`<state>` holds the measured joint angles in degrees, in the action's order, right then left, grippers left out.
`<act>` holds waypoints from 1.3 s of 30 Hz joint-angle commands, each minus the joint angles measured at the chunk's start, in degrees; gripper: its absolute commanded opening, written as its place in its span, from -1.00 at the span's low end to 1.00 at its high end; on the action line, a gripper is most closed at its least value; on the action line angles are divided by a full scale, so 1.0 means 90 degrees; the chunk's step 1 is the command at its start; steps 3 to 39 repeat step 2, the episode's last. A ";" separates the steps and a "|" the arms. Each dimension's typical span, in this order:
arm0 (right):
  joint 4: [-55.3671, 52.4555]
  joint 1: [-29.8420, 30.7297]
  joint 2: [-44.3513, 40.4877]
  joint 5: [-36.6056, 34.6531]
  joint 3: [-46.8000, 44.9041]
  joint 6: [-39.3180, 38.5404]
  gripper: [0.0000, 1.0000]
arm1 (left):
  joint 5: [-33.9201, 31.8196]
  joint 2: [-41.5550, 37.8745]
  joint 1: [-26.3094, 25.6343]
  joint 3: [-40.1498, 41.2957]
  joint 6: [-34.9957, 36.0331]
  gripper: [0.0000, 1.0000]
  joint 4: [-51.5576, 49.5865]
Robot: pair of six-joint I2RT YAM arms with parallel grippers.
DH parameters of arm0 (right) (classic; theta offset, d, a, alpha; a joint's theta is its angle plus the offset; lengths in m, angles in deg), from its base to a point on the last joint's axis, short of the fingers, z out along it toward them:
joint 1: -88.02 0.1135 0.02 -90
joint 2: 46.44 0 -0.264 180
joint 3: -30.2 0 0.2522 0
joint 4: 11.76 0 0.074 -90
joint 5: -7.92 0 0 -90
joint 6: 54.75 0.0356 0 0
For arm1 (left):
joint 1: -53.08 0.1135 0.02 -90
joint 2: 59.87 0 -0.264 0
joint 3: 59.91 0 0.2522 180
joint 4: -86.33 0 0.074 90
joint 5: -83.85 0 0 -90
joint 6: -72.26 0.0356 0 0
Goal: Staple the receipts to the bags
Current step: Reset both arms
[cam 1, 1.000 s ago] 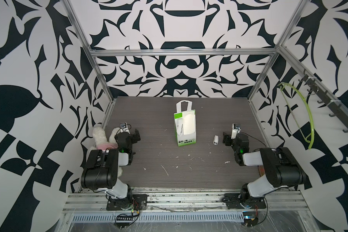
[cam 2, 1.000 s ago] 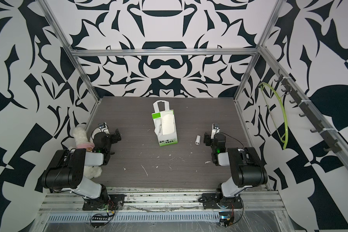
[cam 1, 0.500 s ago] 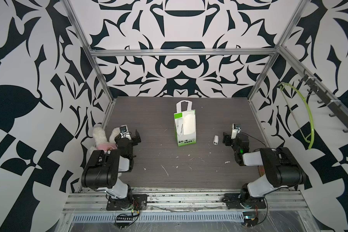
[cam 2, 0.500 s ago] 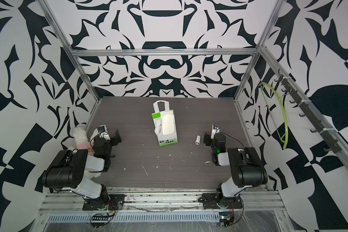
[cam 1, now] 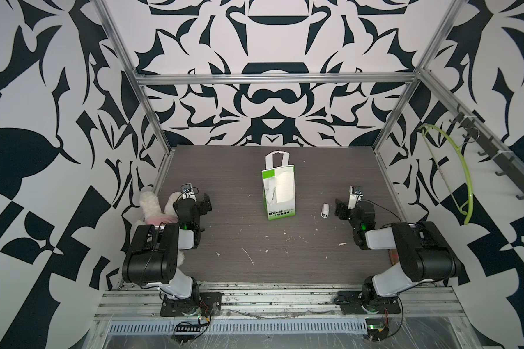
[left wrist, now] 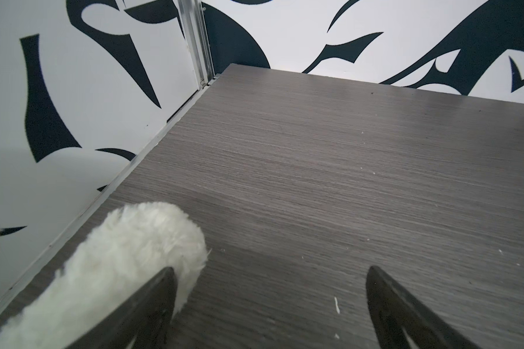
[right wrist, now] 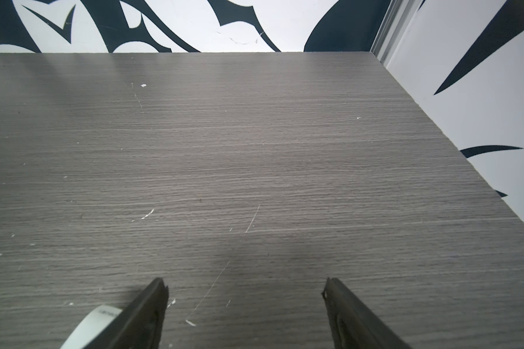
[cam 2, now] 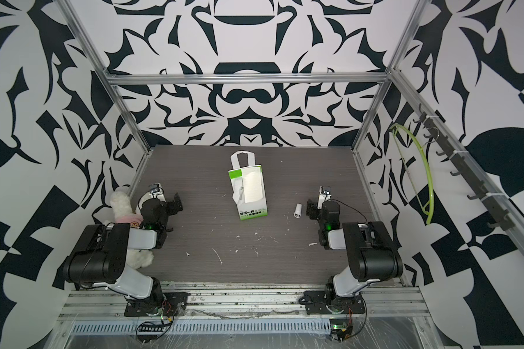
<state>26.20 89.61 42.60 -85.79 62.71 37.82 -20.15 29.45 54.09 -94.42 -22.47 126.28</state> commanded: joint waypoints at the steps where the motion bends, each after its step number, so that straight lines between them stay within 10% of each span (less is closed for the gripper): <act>1: 0.0228 -0.0009 -0.0060 -0.0047 0.0036 -0.0009 0.68 | 0.0294 -0.0047 0.0140 -0.0090 -0.0108 0.98 -0.0226; 39: 0.0227 -0.0010 -0.0063 -0.0047 0.0034 -0.0009 0.68 | 0.0296 -0.0069 0.0141 -0.0077 -0.0099 0.98 -0.0224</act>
